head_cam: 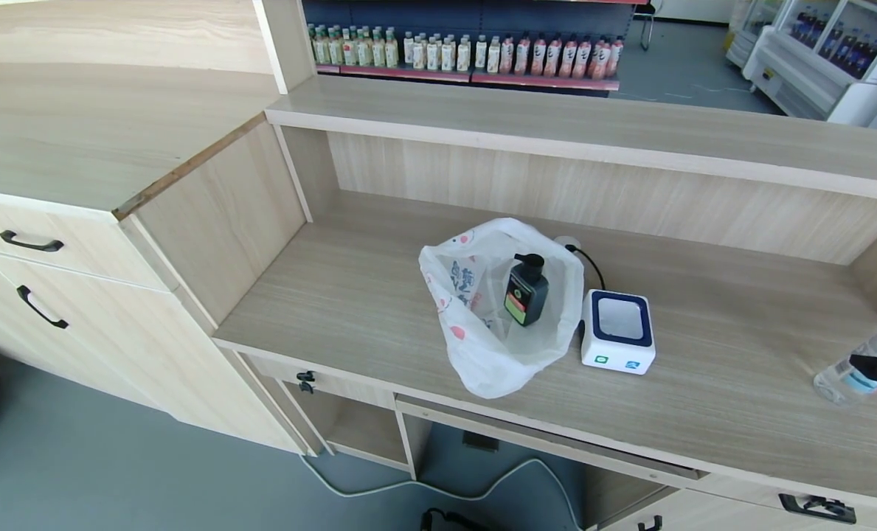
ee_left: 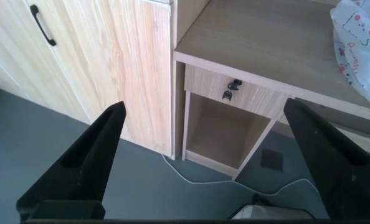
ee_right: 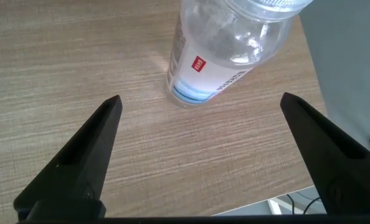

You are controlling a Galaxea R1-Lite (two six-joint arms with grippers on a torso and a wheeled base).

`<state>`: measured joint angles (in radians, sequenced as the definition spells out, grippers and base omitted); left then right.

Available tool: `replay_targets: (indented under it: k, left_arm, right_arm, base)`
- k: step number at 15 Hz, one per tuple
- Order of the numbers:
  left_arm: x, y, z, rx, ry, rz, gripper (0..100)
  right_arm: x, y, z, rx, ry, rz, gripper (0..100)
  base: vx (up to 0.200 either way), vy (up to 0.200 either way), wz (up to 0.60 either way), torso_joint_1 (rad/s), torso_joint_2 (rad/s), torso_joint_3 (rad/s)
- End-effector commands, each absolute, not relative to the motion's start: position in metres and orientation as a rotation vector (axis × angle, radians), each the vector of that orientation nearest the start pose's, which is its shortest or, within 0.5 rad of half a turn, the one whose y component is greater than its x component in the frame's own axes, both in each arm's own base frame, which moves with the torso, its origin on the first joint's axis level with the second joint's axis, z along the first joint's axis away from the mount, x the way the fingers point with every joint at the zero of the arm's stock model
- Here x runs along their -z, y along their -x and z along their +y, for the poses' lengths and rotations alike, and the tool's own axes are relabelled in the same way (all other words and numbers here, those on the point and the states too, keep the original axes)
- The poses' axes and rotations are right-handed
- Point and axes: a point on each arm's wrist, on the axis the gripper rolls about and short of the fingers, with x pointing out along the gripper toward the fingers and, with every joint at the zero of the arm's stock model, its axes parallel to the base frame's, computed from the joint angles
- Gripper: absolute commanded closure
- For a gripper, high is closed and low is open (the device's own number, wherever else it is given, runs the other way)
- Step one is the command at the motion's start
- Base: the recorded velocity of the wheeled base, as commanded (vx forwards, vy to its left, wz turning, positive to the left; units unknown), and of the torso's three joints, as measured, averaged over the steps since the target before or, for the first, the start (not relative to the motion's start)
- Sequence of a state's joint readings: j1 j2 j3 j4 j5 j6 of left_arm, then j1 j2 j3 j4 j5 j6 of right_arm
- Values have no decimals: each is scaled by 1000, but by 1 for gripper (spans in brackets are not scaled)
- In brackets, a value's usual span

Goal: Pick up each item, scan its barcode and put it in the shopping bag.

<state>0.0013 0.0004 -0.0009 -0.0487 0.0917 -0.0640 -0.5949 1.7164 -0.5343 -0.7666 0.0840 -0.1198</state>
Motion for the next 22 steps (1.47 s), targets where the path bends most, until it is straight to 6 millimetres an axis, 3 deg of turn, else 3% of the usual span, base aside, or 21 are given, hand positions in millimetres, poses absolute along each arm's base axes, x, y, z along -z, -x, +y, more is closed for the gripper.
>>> replay_targets:
  k: [1, 11, 22]
  left_arm:
    - [-81, 23, 2, -92, 67, -52, 0]
    - [-81, 23, 2, -92, 67, -52, 0]
    - [-81, 23, 2, -92, 67, -52, 0]
  right_arm:
    - [-112, -234, -153, 468, -29, 443, 0]
    - [-95, -259, -154, 417, -15, 373, 0]
    - [-92, -262, -163, 445, 12, 327, 0]
  base:
    - [0, 0, 0, 0, 0, 0]
    - [0, 0, 0, 0, 0, 0]
    - [0, 0, 0, 0, 0, 0]
